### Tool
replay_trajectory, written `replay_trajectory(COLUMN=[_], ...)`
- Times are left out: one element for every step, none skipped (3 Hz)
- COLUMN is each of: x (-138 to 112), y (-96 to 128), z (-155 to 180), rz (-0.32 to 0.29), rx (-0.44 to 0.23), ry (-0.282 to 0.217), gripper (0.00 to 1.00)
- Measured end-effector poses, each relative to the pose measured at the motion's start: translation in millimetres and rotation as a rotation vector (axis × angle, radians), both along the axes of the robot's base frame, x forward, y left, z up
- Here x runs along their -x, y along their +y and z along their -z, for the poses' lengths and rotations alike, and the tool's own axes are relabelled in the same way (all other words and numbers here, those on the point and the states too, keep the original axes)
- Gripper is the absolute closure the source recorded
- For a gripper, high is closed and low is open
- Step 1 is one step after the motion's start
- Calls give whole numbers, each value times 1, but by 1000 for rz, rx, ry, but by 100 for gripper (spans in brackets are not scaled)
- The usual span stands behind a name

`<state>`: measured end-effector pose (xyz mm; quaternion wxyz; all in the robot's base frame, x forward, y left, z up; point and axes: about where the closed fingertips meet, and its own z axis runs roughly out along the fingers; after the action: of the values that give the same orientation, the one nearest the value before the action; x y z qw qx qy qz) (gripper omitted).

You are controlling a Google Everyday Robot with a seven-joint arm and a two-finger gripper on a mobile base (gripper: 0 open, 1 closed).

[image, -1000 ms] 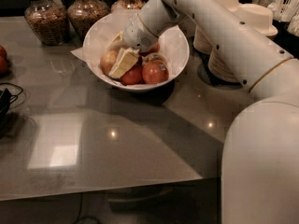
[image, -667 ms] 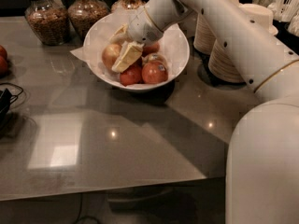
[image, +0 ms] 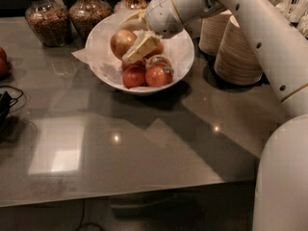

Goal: Pick apple from white bowl

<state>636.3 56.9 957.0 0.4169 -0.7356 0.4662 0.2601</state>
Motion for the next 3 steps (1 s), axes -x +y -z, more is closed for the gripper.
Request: replay_trajectory(x=[17,45,107], y=[-18,-35,-62], z=[-1,-10,-49], rz=[-35,-66,-23], rx=[-87,-154,-131], ry=[14,37,44], gripper=[100,100,100])
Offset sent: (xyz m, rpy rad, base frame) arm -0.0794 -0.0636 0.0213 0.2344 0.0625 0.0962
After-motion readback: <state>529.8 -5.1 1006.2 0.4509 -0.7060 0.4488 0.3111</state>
